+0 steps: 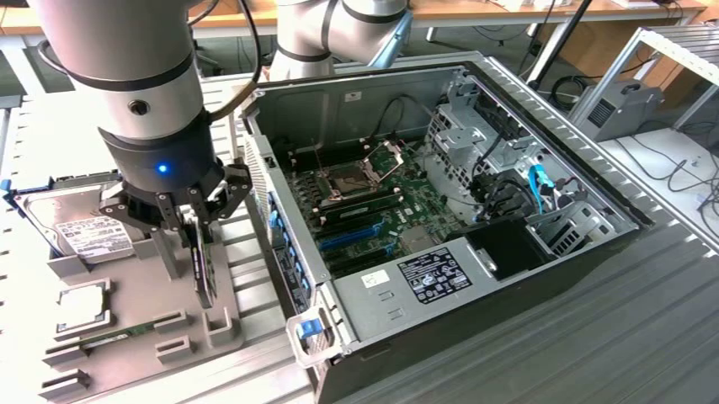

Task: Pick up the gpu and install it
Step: 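Pick up the gpu and move the gpu toward the slot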

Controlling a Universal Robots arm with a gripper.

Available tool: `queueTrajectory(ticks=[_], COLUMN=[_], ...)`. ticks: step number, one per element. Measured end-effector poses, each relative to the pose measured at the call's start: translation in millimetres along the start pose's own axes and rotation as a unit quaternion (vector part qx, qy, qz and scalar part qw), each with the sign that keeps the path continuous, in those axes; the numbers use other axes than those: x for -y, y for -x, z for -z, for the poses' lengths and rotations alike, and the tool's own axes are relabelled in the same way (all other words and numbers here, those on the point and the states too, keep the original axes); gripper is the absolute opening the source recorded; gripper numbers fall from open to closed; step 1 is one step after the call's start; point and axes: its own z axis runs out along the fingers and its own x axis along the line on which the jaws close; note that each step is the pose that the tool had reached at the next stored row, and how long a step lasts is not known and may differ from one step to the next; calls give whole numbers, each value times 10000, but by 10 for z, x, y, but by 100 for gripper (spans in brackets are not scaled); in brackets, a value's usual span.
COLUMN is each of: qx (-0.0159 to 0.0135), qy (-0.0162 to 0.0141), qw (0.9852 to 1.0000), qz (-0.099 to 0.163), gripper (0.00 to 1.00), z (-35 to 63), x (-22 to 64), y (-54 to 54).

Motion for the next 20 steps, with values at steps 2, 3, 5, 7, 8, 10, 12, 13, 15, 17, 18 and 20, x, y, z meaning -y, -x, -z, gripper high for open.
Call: queueTrajectory(ticks=[2, 3, 5, 7, 8, 10, 12, 13, 15, 17, 18, 20], qx=[0, 0, 0, 0, 0, 0, 0, 0, 0, 0, 0, 0], qy=[0, 0, 0, 0, 0, 0, 0, 0, 0, 0, 0, 0], qw=[10000, 10000, 10000, 10000, 10000, 10000, 10000, 10000, 10000, 10000, 10000, 10000], qz=[0, 0, 0, 0, 0, 0, 0, 0, 0, 0, 0, 0], gripper=[26, 26, 26, 26, 26, 26, 26, 26, 26, 26, 26, 26], z=[11, 12, 17, 21, 23, 28, 32, 35, 39, 43, 45, 49], x=[0, -1, -1, -1, -1, -1, -1, -1, -2, -2, -2, -2], y=[0, 0, 0, 0, 1, 1, 1, 1, 1, 1, 1, 1])
